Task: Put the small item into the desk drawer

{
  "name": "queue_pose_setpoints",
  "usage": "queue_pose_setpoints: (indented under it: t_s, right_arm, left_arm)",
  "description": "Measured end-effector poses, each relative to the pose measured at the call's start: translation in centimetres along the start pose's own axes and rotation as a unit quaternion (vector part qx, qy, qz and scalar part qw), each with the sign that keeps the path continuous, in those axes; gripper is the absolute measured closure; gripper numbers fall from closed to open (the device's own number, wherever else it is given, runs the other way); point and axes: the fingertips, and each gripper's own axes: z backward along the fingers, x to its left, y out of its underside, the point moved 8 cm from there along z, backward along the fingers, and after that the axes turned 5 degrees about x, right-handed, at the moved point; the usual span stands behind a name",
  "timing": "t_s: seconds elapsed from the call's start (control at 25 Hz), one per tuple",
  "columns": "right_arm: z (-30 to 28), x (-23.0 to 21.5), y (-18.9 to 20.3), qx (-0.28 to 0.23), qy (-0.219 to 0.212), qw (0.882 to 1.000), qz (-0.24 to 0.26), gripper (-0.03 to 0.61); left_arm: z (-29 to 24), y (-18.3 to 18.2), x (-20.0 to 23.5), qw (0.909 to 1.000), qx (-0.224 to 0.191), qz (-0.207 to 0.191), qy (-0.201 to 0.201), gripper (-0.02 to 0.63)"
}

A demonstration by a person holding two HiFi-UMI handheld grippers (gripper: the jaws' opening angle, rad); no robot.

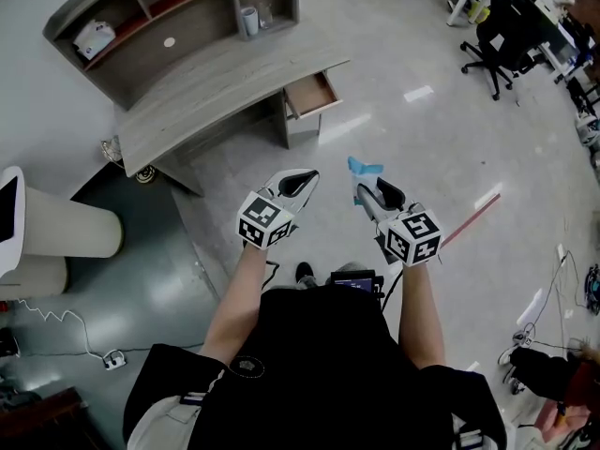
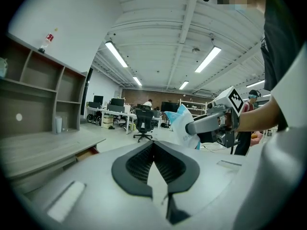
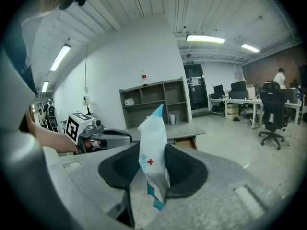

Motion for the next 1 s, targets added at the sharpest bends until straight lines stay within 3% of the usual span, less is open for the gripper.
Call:
queue_pose_setpoints:
  t_s: [0.52,1.0]
  right_arm:
    - [-1.3,-3.4,0.9,0.003,-0.008,1.000,-0.023,0.426]
    - [-3.0,-10.4,-1.4,0.009,-0.031,0.999,-0.007,0.426]
  left_arm:
    - [-2.8,1.0,0.5,0.9997,0.016,0.017,-0.008,0.611]
    - [-9.4,-2.0,2.2,0.9994,0.019,0.012,-0.026,0.611]
